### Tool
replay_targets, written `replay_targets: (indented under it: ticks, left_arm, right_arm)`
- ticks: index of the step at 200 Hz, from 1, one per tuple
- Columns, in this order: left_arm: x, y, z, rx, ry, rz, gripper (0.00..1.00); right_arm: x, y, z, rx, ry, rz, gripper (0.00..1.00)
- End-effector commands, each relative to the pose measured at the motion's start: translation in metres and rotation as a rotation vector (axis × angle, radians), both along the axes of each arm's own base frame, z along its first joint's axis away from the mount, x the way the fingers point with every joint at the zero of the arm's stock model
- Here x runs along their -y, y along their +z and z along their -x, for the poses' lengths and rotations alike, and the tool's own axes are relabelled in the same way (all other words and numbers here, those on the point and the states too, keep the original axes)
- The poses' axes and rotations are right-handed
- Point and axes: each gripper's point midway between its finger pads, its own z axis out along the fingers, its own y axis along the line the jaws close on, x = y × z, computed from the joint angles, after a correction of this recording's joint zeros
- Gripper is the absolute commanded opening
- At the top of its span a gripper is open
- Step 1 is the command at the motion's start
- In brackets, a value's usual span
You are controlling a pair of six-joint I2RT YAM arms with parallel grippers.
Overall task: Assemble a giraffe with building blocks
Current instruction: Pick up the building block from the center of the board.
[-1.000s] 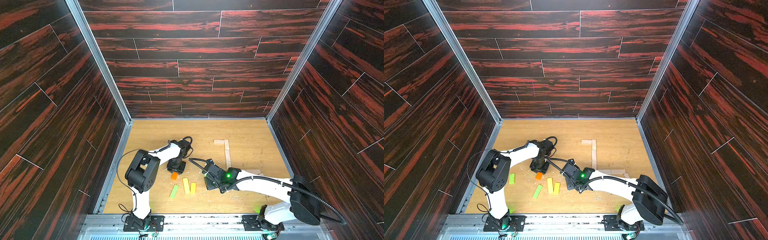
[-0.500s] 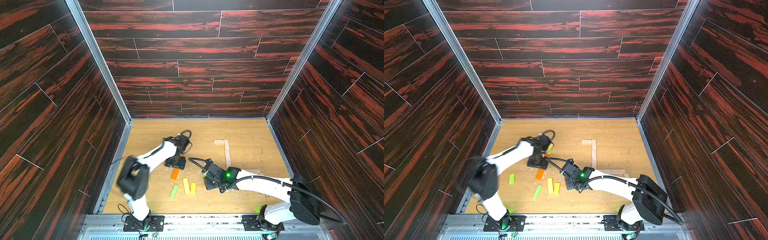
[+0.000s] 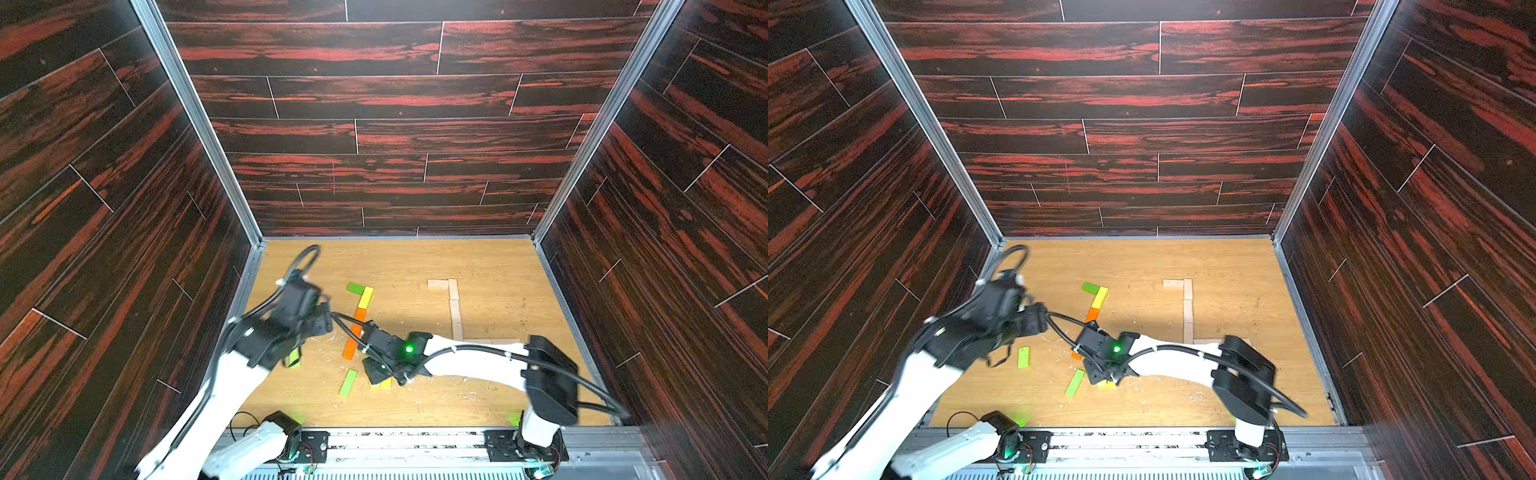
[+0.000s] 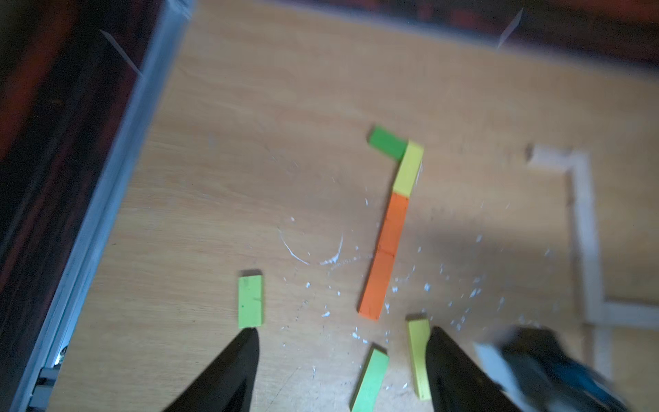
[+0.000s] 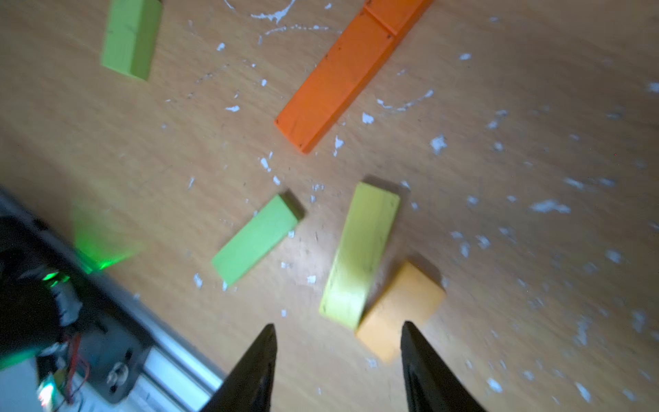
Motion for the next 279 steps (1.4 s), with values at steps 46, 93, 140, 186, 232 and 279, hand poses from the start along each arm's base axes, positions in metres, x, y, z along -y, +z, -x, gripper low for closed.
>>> replay_targets:
  ticks: [46,93,140,186,232,279]
  left_arm:
    - [-0.029,-0.003,0.027,0.034,0.128,0.031,0.77]
    - [-0.035,-0.004,0.031,0.032,0.144,0.018,0.77]
    - [-0.032,-0.006,0.026,0.024,0.142,0.013,0.77]
    - [-0.030,-0.002,0.021,0.030,0.142,0.007,0.77]
    - [-0.029,-0.005,0.014,0.020,0.138,-0.013,0.77]
    - [-0.026,-0.008,0.004,0.020,0.142,-0.013,0.77]
  right_arm:
    - [-0.007,-0.045,0.007,-0.096,0.020,0.130,0.57]
    - [0.001,-0.059,0.002,-0.113,-0.001,0.179,0.57]
    - [0.007,-0.073,0.000,-0.135,0.010,0.215,0.56]
    - [0.018,-0.083,0.002,-0.155,0.017,0.253,0.45]
    - [0.053,-0.089,0.017,-0.181,-0.004,0.297,0.30]
    - [0.078,-0.078,0.033,-0.153,0.069,0.282,0.24]
